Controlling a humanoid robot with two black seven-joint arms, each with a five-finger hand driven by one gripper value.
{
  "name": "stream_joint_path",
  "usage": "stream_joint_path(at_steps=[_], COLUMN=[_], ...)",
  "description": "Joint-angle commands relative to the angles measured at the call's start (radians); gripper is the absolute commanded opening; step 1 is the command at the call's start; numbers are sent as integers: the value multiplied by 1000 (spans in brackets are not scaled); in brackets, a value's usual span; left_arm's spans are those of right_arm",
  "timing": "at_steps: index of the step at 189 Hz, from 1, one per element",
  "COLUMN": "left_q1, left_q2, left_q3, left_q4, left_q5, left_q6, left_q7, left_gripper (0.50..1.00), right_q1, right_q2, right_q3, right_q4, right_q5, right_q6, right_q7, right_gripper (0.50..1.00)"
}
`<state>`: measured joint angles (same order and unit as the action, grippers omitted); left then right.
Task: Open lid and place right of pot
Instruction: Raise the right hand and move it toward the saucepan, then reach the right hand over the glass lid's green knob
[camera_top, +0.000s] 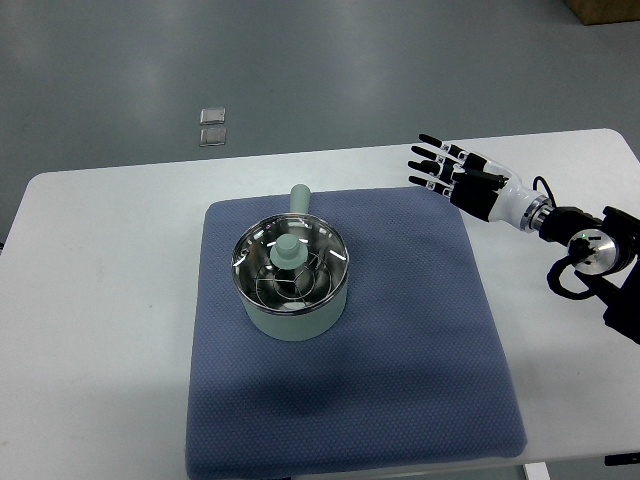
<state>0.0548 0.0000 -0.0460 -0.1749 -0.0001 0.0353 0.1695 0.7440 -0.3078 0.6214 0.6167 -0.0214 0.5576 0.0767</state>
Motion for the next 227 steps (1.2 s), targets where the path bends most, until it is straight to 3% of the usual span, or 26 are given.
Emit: stream_joint_path(at_steps=[1, 99, 130, 141, 143, 162, 215, 227], left_q1=[0, -16, -15, -15, -15, -16, -15, -16], left_q2=[0, 0, 0, 0, 0, 0, 0, 0], left_q3=[0, 3, 2, 2, 3, 3, 3, 3], left_q4=[0, 2, 3, 3, 3, 3, 3, 3], left_q5=[0, 0, 0, 0, 0, 0, 0, 0], left_q6=[2, 2, 2, 2, 2, 2, 2, 2], left_q7=[-1, -2, -2, -2, -2, -2, -2, -2], left_gripper=[1000, 1000, 1000, 1000, 1000, 1000, 1000, 1000], right_q1=[0, 46, 123, 123, 147, 179, 226, 242], right_q2=[1, -13, -31, -31, -39, -59, -85, -97], right_q3=[0, 0, -2, -2, -2, -2, -3, 0], right_q4=[0, 3, 9, 9, 21, 41, 127, 189], right_q5=[0, -107, -324, -324, -402, -522, -767, -885], right_q6=[-1, 31, 38, 38, 44, 53, 53, 53], right_q7=[0, 12, 106, 106, 143, 187, 258, 267], right_gripper=[940, 940, 938, 938, 938, 938, 938, 938])
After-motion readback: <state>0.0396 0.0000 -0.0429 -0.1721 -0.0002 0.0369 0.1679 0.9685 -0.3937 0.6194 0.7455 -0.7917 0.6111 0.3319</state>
